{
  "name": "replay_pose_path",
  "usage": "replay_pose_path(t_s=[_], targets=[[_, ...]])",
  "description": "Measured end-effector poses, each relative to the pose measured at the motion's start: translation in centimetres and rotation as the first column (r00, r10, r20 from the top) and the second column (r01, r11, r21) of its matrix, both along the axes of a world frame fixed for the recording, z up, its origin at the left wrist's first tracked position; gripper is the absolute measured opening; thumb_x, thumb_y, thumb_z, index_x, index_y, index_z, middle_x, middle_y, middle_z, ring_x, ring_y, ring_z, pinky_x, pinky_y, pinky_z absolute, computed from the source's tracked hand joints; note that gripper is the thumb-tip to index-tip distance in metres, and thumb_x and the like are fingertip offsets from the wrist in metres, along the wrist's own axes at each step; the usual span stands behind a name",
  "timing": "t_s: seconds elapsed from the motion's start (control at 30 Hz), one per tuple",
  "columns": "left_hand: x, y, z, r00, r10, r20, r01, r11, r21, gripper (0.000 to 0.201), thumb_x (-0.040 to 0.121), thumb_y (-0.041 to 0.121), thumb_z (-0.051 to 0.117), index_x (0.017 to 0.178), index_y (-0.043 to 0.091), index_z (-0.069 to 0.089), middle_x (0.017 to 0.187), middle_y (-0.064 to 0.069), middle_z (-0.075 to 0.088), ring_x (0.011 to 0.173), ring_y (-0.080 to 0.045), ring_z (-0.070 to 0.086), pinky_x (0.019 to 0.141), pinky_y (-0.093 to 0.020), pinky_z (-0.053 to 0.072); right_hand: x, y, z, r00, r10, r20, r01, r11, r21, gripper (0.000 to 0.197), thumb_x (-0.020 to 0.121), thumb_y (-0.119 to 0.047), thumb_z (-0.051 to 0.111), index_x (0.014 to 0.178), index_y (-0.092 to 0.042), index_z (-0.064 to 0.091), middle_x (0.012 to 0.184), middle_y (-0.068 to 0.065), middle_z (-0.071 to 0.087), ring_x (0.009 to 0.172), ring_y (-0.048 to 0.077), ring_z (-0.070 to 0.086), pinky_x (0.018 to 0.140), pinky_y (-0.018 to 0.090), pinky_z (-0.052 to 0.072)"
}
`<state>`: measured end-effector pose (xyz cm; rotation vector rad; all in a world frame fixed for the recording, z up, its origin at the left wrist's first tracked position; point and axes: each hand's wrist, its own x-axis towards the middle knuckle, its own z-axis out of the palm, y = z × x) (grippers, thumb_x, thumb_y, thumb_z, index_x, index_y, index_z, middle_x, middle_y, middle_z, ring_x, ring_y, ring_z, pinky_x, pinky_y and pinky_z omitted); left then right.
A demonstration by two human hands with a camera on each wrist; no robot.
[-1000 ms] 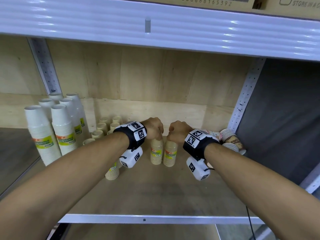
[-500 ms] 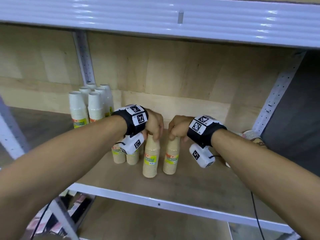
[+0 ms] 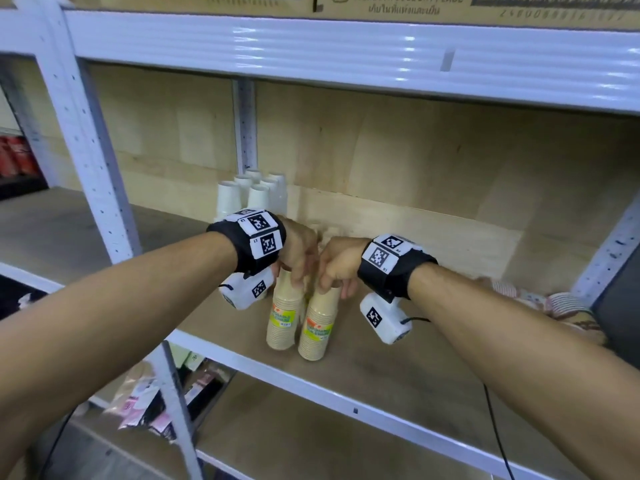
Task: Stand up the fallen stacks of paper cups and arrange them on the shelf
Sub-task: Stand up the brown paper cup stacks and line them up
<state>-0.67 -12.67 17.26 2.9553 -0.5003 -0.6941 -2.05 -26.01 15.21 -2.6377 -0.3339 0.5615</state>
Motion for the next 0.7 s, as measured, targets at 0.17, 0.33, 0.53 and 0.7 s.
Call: replay_pose_path(t_s=[0.17,0.33,0.53,0.7], targets=[[-0.2,2.0,-0.6,0.999,0.039,-0.01,-0.04,0.998,-0.048,0.029,0.079,0.006,0.077,0.107,0.006,0.069,0.098,-0.005,0.067,0.074,-0.012,0.062,0.071,-0.035,0.061,-0.3,2.3,-0.1,0.993,0.011,0.115,-0.008,1.0,-0.026,0.015,0.072,-0.012,0.08,0.074,-0.005,0.067,0.066,0.011,0.065,0.054,0.026,0.065,0.063,0.041,0.061],[-0.1,2.4,-1.3,0.999,0.05,0.014,-0.049,0.998,-0.051,0.023,0.078,0.005,0.078,0.098,0.01,0.067,0.093,-0.008,0.065,0.065,-0.015,0.062,0.061,-0.03,0.059,-0.6,3.5,0.0,0.982,0.047,0.185,-0.03,0.995,-0.091,0.023,0.074,-0.014,0.081,0.07,-0.012,0.059,0.066,0.004,0.06,0.057,0.02,0.058,0.074,0.041,0.059],[0.4,2.8,-2.2,0.998,0.055,0.004,-0.054,0.995,-0.083,0.03,0.076,0.004,0.079,0.103,0.009,0.067,0.104,-0.011,0.067,0.072,-0.019,0.063,0.064,-0.032,0.059,-0.9,3.6,0.0,0.964,0.064,0.258,-0.035,0.993,-0.117,0.032,0.075,-0.017,0.081,0.069,-0.019,0.05,0.065,0.001,0.055,0.054,0.015,0.054,0.05,0.025,0.046],[0.5,3.1,-1.4,0.999,0.033,0.034,-0.03,0.996,-0.085,0.031,0.078,0.007,0.078,0.107,0.004,0.067,0.082,-0.002,0.061,0.055,-0.007,0.054,0.047,-0.017,0.048,-0.8,3.3,0.3,0.962,0.054,0.267,-0.033,0.996,-0.085,0.025,0.076,-0.015,0.079,0.069,-0.014,0.056,0.063,0.002,0.057,0.05,0.013,0.053,0.05,0.024,0.046]])
